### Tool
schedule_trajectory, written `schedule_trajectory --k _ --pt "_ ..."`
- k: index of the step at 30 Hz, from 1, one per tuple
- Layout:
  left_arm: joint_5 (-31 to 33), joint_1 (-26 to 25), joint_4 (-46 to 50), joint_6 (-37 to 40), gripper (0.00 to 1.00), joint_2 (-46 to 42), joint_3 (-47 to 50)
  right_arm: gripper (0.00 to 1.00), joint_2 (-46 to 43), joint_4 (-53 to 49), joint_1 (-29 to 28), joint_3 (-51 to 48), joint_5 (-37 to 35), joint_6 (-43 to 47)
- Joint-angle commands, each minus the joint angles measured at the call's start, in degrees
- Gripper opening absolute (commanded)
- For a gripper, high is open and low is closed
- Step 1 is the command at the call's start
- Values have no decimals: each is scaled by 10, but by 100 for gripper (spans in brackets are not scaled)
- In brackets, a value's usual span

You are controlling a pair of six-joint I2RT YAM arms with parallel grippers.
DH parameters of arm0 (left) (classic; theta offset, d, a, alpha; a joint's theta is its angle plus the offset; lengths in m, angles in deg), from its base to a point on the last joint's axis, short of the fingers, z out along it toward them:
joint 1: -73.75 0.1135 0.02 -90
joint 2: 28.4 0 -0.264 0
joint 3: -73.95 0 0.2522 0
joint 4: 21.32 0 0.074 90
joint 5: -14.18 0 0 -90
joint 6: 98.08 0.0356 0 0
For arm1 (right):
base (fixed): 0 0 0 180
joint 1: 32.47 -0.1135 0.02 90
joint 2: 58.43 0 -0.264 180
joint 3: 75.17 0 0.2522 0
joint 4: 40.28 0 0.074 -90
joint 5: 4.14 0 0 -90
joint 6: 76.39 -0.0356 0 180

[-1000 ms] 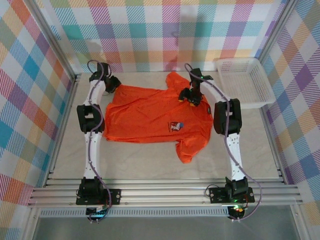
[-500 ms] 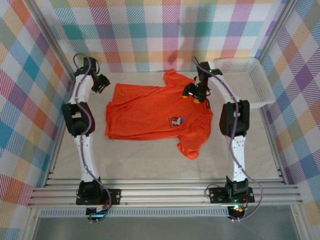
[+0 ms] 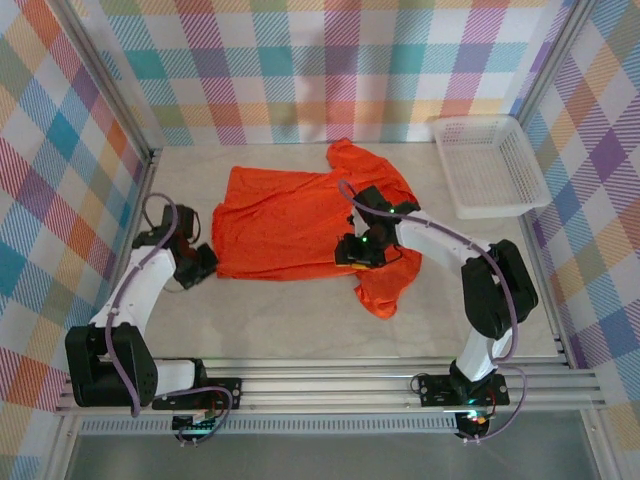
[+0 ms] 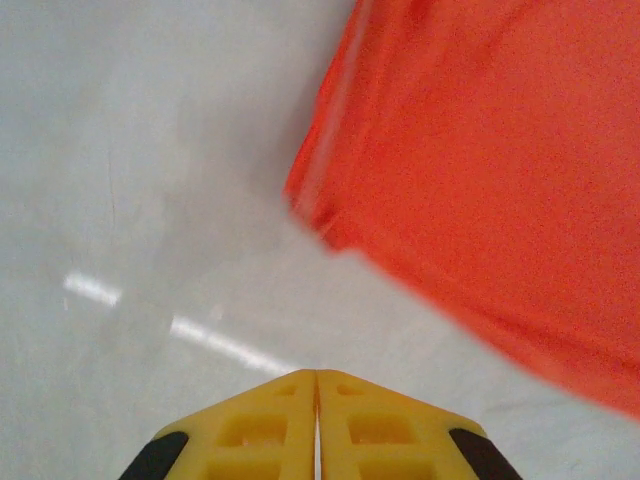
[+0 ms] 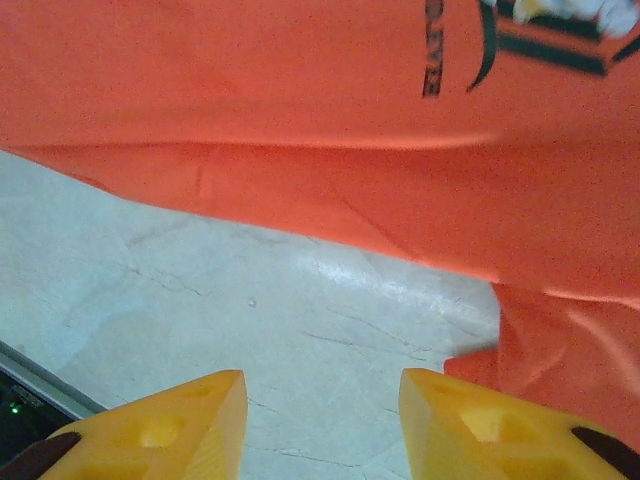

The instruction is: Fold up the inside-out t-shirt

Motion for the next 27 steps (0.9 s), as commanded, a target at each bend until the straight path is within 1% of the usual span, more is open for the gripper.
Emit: schedule_trajectory --k 1,3,6,9,11,12,14,17,20,22,27 --pt "-75 -4 -29 -16 14 -10 52 43 18 52 -3 2 11 -22" --pt "-89 -12 -62 -29 19 4 78 43 25 50 -3 11 3 -21" --pt "-64 -16 -106 -43 32 36 98 44 29 50 -2 24 -7 -14" --pt "-31 -16 -145 -49 44 82 91 45 47 43 -3 42 -11 -7" --pt "-16 -16 -166 -53 50 107 81 45 59 43 -3 49 -10 -7" --pt "-10 -16 -172 -53 51 121 72 45 64 43 -3 52 -8 -6" --pt "3 -16 -172 -49 53 145 49 46 71 43 -3 56 -7 -5" --pt "18 -16 -165 -42 53 174 17 46 78 42 -2 59 -6 -3" --pt "14 -16 -159 -38 50 189 -7 46 85 40 -2 63 -7 1" --pt "20 -16 -157 -37 49 191 -19 46 91 38 -1 67 -7 3" --pt "36 -16 -135 -23 43 200 -58 47 109 32 -1 83 -1 8"
